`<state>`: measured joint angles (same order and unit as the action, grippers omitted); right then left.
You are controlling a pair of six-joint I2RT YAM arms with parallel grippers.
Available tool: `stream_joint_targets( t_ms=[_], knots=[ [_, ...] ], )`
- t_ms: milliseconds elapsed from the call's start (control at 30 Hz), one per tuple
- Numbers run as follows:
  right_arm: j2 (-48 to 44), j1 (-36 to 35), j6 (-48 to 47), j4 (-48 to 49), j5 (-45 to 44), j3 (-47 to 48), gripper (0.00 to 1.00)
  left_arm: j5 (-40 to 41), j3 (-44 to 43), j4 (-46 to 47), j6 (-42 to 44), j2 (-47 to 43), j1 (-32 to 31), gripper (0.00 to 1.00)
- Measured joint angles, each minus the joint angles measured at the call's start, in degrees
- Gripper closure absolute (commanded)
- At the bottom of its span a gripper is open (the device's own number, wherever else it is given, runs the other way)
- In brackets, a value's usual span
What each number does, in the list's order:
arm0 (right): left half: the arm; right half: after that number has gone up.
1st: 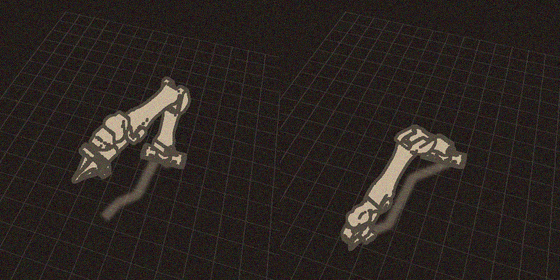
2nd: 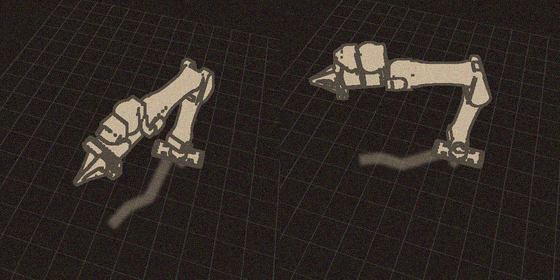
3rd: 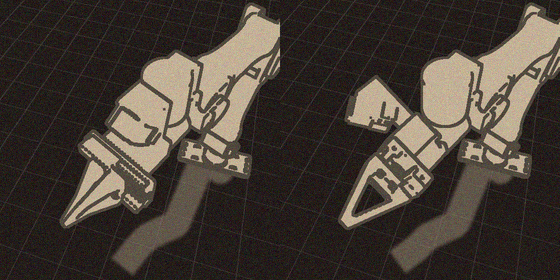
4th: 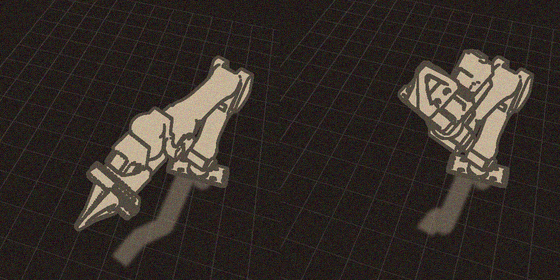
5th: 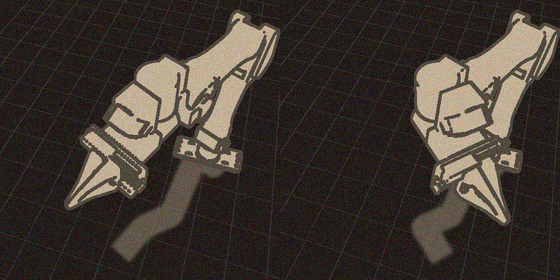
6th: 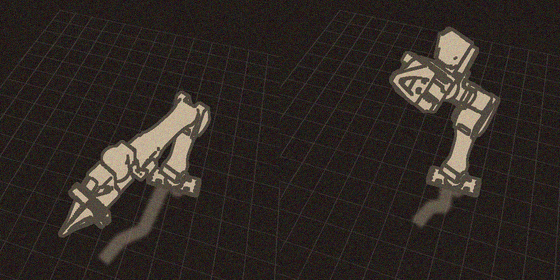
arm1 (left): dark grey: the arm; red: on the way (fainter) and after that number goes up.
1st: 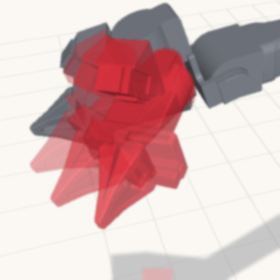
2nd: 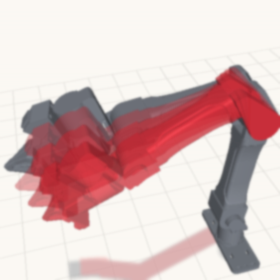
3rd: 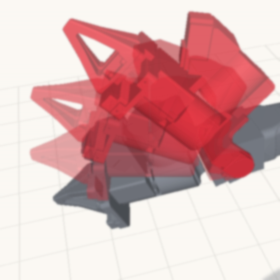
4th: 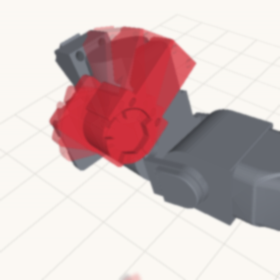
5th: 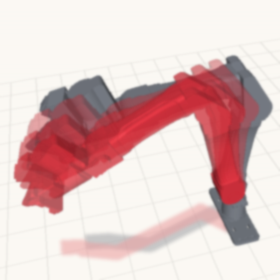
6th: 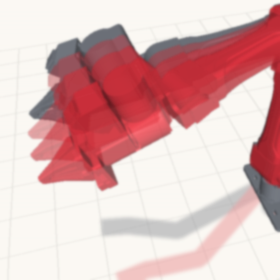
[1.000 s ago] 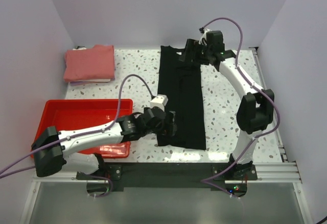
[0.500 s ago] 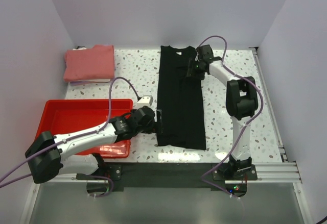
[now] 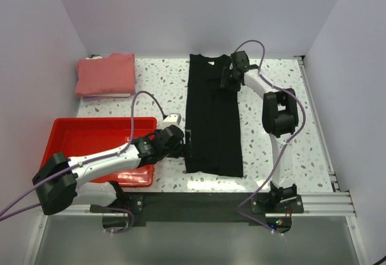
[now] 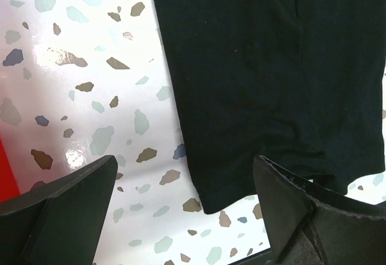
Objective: Fold and stack the t-shirts
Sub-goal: Fold the tshirt
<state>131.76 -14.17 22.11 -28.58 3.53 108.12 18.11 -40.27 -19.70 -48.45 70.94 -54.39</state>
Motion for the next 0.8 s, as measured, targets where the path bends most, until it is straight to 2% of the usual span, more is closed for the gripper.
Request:
stream_joint_targets(
  t_ms=[100,267,567,800],
  knots=[
    [0.6,0.0,-0.1,-1.1,-0.5,0.0,0.53,0.0,0.0,0.2,0.0,0.1,0.0,0.00],
    [0.7,0.1,-0.6,-1.1,-0.1,0.0,0.65,-0.3,0.0,0.4,0.0,1.0,0.0,0.00],
    [3.1,0.1,-0.5,-1.0,0.6,2.8,0.64,-0.6,0.0,0.8,0.0,1.2,0.4,0.00],
    [3.7,0.3,-0.2,-1.0,0.4,3.4,0.85,-1.0,0.0,1.1,0.0,1.2,0.7,0.00]
  ],
)
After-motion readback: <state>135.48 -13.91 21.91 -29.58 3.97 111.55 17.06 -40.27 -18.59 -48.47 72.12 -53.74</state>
